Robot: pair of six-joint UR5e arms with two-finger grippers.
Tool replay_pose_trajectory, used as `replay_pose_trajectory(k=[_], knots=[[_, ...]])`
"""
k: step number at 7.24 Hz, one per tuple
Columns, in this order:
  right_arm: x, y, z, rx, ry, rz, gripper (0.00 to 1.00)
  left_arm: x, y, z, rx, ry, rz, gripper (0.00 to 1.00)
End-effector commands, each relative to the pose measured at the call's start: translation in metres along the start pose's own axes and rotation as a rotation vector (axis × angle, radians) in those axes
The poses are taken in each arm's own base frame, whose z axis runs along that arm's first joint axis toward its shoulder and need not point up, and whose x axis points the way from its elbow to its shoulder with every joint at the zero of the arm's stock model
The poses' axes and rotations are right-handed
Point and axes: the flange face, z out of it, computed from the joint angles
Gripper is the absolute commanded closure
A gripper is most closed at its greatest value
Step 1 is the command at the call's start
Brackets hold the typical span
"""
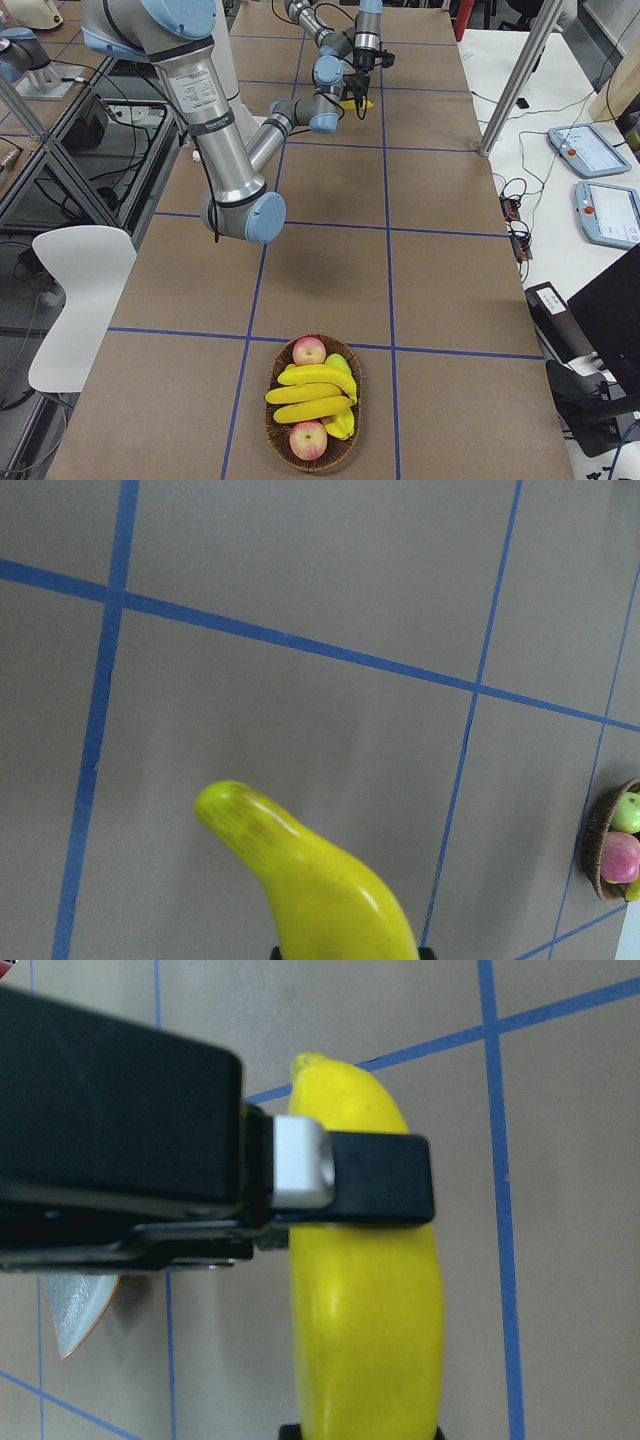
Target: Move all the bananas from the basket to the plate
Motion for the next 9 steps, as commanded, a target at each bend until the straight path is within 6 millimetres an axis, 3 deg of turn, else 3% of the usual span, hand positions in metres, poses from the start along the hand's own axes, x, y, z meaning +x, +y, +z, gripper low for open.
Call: replay_pose_trajectory(k=[1, 3, 4, 5, 6, 8, 9], knots=[[0.01, -0.003, -0.018, 0.021, -0.049, -0.043, 0.0, -0.003, -0.002, -0.001, 0.005, -0.006, -0.038, 1.0], [0.044, 0.004, -0.059, 0.032, -0.036, -0.034, 0.0, -0.037, -0.009, -0.013, 0.019, -0.023, -0.066, 1.0], [0.061, 0.0, -0.068, 0.045, -0.013, -0.019, 0.0, -0.065, -0.028, -0.036, 0.053, -0.043, -0.097, 1.0], [0.071, -0.006, -0.073, 0.06, 0.001, -0.01, 0.0, -0.121, -0.048, -0.074, 0.033, -0.09, -0.148, 1.0], [0.083, -0.01, -0.076, 0.074, 0.022, 0.003, 0.0, -0.146, -0.083, -0.13, 0.072, -0.099, -0.111, 1.0], [0.093, -0.009, -0.075, 0.078, 0.038, 0.012, 0.0, -0.268, -0.099, -0.18, 0.115, -0.198, -0.059, 1.0], [0.094, -0.01, -0.075, 0.082, 0.04, 0.013, 0.0, -0.297, -0.104, -0.185, 0.134, -0.256, -0.124, 1.0]])
